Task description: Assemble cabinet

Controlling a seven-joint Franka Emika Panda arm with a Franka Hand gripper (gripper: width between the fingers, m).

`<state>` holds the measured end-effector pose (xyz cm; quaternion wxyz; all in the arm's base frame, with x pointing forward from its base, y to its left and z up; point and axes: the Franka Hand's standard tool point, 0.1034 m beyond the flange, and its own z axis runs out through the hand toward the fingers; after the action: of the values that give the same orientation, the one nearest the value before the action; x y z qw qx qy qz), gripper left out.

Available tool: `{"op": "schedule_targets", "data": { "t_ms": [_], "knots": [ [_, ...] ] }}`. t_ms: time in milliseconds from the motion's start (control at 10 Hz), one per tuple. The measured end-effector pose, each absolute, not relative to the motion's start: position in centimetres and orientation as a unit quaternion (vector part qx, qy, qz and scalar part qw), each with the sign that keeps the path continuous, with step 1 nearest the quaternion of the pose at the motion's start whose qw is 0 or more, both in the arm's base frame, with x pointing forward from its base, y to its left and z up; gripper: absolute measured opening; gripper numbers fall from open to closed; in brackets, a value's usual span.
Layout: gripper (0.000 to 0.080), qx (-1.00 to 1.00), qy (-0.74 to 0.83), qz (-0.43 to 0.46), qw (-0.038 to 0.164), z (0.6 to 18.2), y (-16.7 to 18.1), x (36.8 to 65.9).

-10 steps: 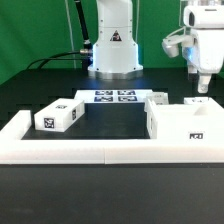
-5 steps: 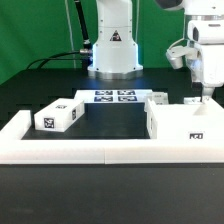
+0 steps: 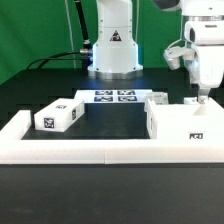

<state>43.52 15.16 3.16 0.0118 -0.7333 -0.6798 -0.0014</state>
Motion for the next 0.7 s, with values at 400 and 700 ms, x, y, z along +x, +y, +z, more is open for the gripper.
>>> {"op": "schedule_targets", "data": {
  "t_ms": [400, 700],
  "knots": [
    [0.0154, -0.734, -0.679, 0.0, 0.013, 3.03, 15.08, 43.46],
    [0.0011, -0.734, -0.679, 0.0, 0.013, 2.99, 15.06, 43.44]
  ]
}}
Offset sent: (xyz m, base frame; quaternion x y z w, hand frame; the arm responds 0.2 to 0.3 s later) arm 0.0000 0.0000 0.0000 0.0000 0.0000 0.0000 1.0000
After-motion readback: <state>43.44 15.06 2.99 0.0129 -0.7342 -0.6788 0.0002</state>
